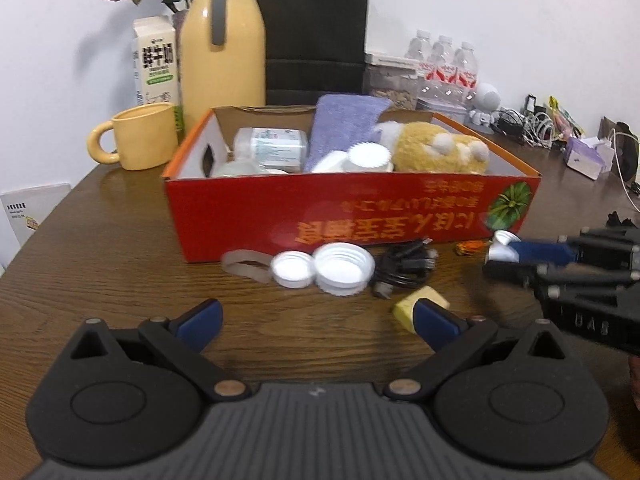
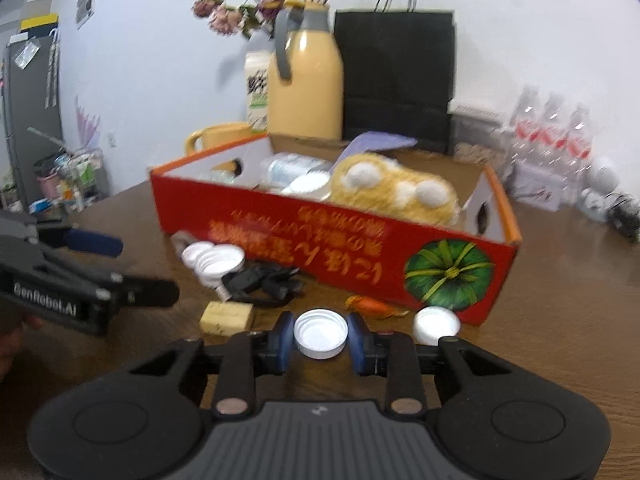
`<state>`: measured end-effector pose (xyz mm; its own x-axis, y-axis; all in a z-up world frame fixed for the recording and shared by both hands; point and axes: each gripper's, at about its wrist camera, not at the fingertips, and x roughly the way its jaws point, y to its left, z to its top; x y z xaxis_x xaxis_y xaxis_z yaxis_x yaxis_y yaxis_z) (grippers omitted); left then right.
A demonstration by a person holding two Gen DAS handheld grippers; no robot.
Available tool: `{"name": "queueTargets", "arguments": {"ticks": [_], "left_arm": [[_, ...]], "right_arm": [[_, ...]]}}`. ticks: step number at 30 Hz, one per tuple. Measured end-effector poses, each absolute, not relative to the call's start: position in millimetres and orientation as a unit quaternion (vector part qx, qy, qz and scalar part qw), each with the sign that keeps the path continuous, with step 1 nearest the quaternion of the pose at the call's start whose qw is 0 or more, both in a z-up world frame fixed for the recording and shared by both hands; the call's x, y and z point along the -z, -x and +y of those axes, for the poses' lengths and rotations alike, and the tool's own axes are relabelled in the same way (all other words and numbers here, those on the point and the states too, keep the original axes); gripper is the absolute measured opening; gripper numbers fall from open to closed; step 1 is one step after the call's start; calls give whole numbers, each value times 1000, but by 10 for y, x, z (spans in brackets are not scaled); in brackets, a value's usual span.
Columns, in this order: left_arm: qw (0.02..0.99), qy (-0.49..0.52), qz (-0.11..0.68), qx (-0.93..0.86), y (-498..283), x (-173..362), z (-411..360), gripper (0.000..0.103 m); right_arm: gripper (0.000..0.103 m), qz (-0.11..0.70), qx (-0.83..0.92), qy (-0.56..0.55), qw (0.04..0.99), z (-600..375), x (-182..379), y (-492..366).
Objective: Organize objects
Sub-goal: 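Grasp a small white cap with the right tool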
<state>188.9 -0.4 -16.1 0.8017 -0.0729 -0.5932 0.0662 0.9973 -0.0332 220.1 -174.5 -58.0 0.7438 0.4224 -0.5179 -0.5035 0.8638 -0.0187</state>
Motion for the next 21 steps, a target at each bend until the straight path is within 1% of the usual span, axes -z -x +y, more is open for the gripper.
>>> {"name": "queueTargets", "arguments": {"ticks": [4, 15, 18, 21], "left_arm": [[945, -4, 322, 50, -1920, 195, -200, 103], [942, 13, 336, 18, -2047, 240, -491, 103], [940, 19, 339, 17, -2064, 258, -527, 98], [940, 23, 339, 15, -2069, 265, -554, 86]], "right_arm": [[28, 215, -206, 76, 952, -1856, 525, -2130], [28, 193, -192, 64, 960, -1967, 491, -2094], [28, 190, -191, 62, 961, -1982, 488, -2078], [28, 187, -193, 61, 961, -1986, 487, -2068]]}}
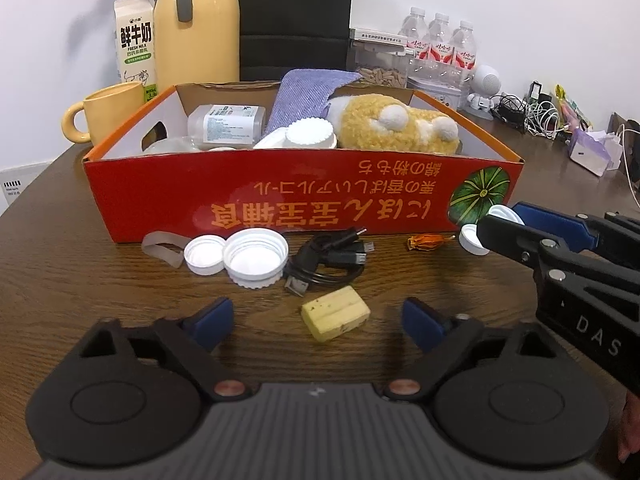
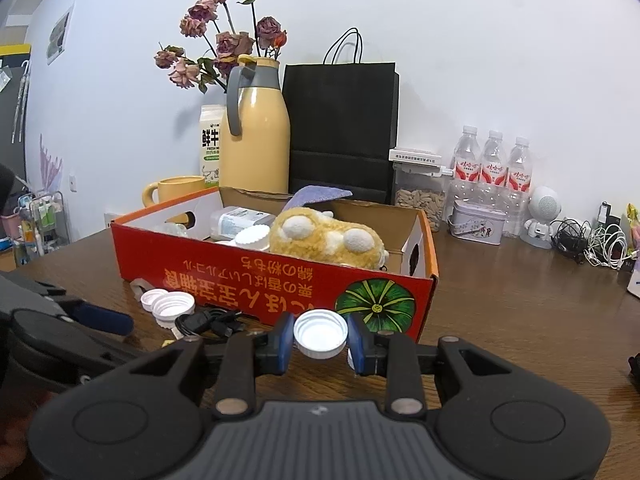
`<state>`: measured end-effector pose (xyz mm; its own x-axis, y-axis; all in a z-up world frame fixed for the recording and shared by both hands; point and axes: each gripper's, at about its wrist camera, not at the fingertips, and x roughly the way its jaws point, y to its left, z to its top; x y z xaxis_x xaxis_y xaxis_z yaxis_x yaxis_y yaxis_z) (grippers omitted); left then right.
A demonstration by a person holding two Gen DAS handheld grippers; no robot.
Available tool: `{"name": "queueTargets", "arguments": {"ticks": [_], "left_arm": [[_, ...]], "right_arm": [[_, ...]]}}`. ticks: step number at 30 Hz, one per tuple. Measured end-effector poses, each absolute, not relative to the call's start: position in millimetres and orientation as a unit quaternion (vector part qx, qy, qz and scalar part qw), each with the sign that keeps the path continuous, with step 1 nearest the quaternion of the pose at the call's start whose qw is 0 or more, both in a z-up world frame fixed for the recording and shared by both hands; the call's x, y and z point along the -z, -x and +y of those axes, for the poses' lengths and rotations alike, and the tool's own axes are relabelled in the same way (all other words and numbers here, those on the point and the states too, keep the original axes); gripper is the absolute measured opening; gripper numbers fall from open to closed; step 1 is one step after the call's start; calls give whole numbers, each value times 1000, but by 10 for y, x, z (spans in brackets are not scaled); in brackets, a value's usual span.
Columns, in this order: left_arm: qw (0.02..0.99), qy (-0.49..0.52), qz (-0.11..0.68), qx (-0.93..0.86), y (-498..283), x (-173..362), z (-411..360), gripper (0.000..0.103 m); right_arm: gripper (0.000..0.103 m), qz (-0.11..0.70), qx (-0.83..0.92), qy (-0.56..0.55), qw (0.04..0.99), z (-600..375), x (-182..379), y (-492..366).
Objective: Organize objects
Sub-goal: 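Grasp a small white cap with the right tool, then grasp the yellow block with the left tool while the right tool holds the cap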
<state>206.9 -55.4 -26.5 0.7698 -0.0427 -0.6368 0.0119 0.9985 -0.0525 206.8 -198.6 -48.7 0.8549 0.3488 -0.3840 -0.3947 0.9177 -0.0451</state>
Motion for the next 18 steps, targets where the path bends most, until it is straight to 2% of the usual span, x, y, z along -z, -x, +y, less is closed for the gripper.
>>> {"name": "queueTargets", "arguments": {"ticks": [3, 5, 10, 11, 12, 18], "left_arm": [[942, 24, 334, 9, -2062, 258, -572, 74], [943, 25, 332, 8, -2057, 256, -580, 71], [945, 22, 326, 9, -2023, 251, -613, 42], [945, 22, 326, 11, -2013, 250, -621, 39], [945, 20, 325, 13, -1999, 250, -633, 37], [947, 19, 321, 14, -1902, 247, -625, 37]], "right_arm": [[28, 184, -197, 62, 961, -1986, 483, -2054], [28, 182, -200, 62, 961, -1986, 480, -2041], [28, 179, -204, 61, 961, -1991, 477, -2020], [27, 178, -204, 61, 961, -1990, 476, -2018], [27, 178, -205, 61, 961, -1991, 476, -2015], [27, 176, -206, 61, 961, -1998, 474, -1994]]}}
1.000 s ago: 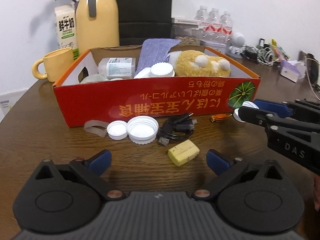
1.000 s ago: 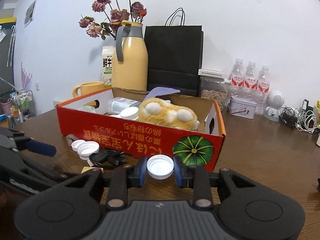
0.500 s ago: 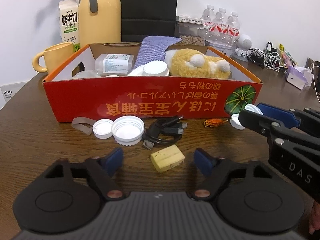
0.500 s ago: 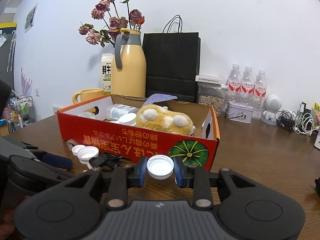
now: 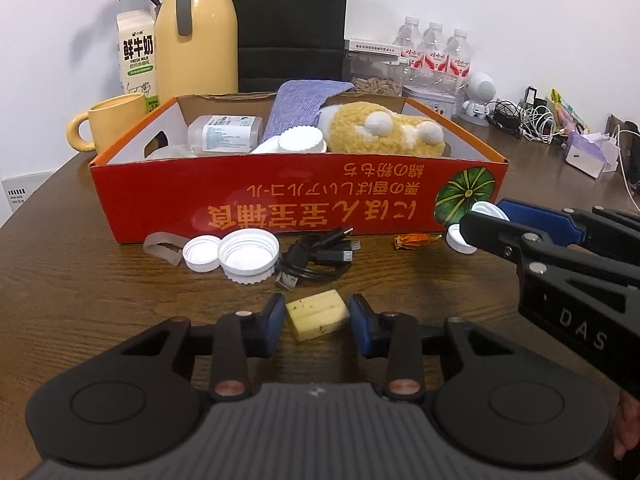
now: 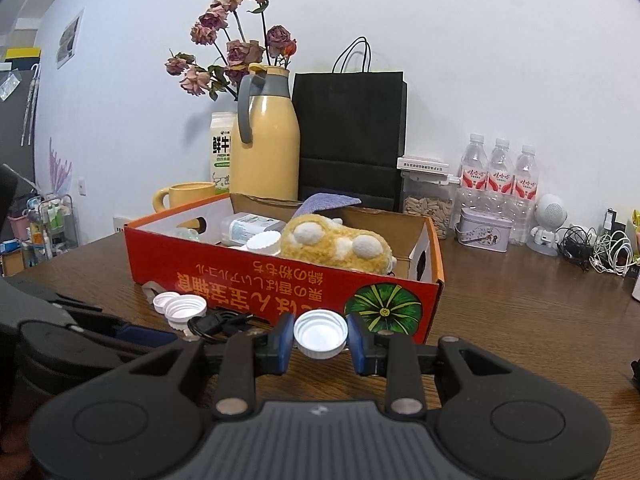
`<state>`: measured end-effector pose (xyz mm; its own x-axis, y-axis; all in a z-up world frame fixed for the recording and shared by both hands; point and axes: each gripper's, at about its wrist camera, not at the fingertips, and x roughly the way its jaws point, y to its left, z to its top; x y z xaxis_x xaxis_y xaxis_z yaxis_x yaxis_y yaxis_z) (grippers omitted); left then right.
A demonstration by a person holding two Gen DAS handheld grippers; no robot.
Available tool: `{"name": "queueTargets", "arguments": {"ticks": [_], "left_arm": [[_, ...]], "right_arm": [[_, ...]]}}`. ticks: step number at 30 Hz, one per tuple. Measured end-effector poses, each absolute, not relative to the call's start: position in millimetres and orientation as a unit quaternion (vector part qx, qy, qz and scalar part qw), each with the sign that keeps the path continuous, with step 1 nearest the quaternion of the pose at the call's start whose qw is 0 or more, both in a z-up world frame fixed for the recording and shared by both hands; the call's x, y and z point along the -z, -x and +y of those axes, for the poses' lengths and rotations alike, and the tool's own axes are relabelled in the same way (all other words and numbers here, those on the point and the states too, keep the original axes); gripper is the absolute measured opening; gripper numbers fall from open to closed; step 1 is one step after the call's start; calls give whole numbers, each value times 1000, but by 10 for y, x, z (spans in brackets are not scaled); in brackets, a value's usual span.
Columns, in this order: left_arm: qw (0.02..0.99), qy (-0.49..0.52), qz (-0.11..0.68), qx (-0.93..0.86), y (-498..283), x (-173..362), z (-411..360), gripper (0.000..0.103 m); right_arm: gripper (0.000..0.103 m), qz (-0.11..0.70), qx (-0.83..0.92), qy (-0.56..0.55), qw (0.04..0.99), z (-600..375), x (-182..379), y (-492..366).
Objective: Organize objects
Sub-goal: 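Grasp the yellow block with the left tool while the right tool holds the cap, then carry the yellow block and white cap into the box and open both tools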
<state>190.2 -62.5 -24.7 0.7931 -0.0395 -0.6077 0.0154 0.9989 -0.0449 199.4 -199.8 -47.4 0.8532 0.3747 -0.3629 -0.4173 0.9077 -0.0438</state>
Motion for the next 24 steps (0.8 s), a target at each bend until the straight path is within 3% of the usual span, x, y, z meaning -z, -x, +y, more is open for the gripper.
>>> {"name": "queueTargets", "arguments": {"ticks": [11, 24], "left_arm": [[965, 17, 259, 31, -1687, -70, -488, 36], [982, 34, 185, 15, -2104, -520, -222, 36]], "right_arm": [[28, 162, -210, 55, 963, -2016, 379, -1963], [28, 132, -197, 46, 970, -1838, 10, -2433]]}}
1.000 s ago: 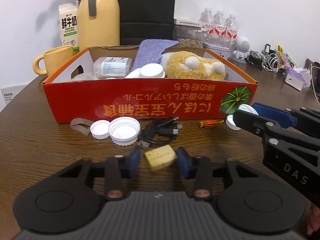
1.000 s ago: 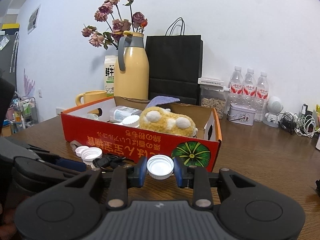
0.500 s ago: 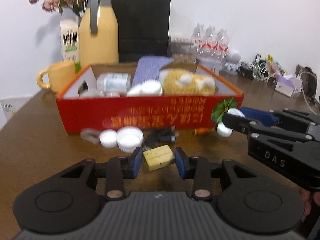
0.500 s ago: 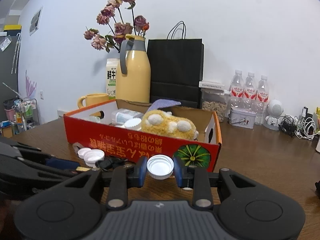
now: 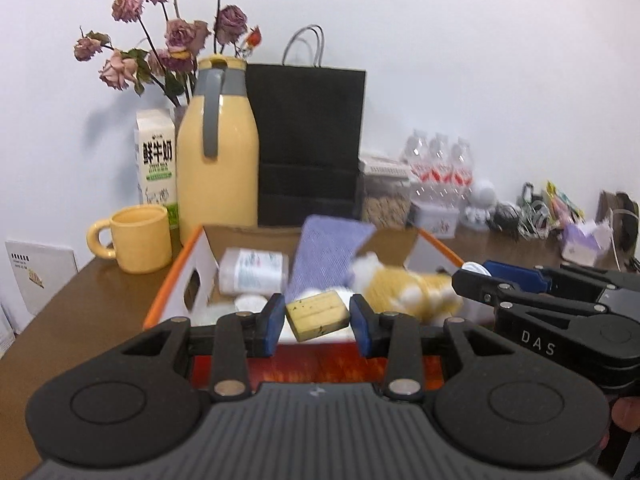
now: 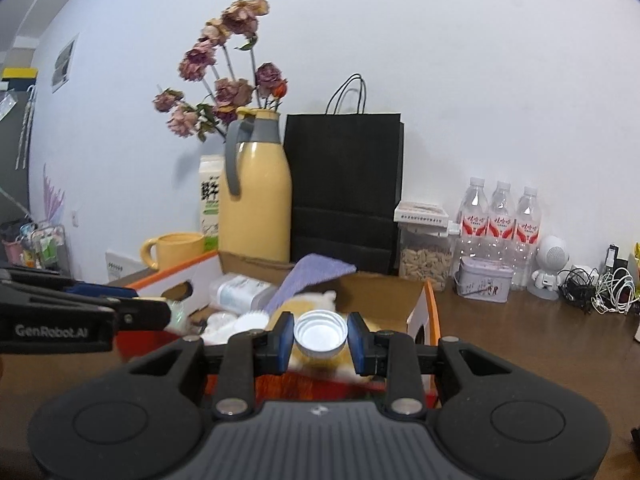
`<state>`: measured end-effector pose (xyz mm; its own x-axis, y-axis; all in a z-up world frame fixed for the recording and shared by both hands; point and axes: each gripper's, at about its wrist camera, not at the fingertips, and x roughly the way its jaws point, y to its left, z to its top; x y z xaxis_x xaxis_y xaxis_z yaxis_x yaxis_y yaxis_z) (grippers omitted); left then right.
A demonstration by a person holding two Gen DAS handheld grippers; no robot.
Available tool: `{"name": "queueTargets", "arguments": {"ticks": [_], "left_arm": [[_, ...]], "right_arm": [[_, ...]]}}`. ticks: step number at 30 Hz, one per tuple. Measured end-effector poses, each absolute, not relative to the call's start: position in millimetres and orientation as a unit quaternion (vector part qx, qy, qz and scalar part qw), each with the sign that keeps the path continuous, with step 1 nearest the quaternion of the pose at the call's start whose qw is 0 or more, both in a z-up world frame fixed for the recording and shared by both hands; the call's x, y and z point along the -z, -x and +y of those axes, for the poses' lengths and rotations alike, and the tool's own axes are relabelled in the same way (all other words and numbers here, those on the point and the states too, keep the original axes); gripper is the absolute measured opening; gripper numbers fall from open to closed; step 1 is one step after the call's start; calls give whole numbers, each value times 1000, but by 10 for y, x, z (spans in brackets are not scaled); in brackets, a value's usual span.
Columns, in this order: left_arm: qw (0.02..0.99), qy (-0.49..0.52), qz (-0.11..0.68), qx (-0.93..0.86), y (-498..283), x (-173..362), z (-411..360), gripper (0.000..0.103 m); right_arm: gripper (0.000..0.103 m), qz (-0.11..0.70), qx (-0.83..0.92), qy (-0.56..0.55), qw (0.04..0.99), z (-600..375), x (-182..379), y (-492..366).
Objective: Organize objects
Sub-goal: 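Carry the yellow block and white cap into the box and open both tools, then withdraw both tools from the box toward the remaining items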
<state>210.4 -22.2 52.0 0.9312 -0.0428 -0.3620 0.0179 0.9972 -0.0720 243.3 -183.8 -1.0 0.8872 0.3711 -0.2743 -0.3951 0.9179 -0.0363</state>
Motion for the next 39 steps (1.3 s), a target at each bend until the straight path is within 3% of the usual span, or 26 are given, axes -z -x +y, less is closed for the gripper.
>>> {"name": "queueTargets", "arguments": {"ticks": [19, 20, 22, 23, 24, 25, 26, 27, 39], "left_arm": [[978, 50, 200, -12, -3181, -319, 68, 37], [978, 51, 202, -11, -3185, -298, 79, 40], [979, 49, 199, -15, -3170, -286, 90, 60], [980, 50, 193, -18, -3149, -291, 98, 75], [981, 52, 184, -19, -3122, -302, 111, 93], [982, 55, 178, -22, -3098, -317, 121, 103], [984, 59, 167, -27, -3066, -331, 130, 103], [984, 59, 165, -30, -3052, -339, 134, 103], [982, 62, 172, -38, -3050, -358, 148, 103]], "right_arm": [[28, 169, -171, 12, 971, -1622, 136, -3560], [28, 173, -169, 10, 970, -1633, 156, -3576], [28, 178, -163, 10, 970, -1648, 187, -3599], [31, 179, -160, 9, 971, -1655, 196, -3598], [43, 181, -158, 9, 971, -1663, 204, -3594], [66, 181, -156, 8, 971, -1672, 204, -3584], [81, 179, -155, 7, 972, -1682, 205, -3565], [103, 175, -151, 5, 973, -1694, 205, -3544], [103, 159, -143, 3, 977, -1729, 148, -3452]]}}
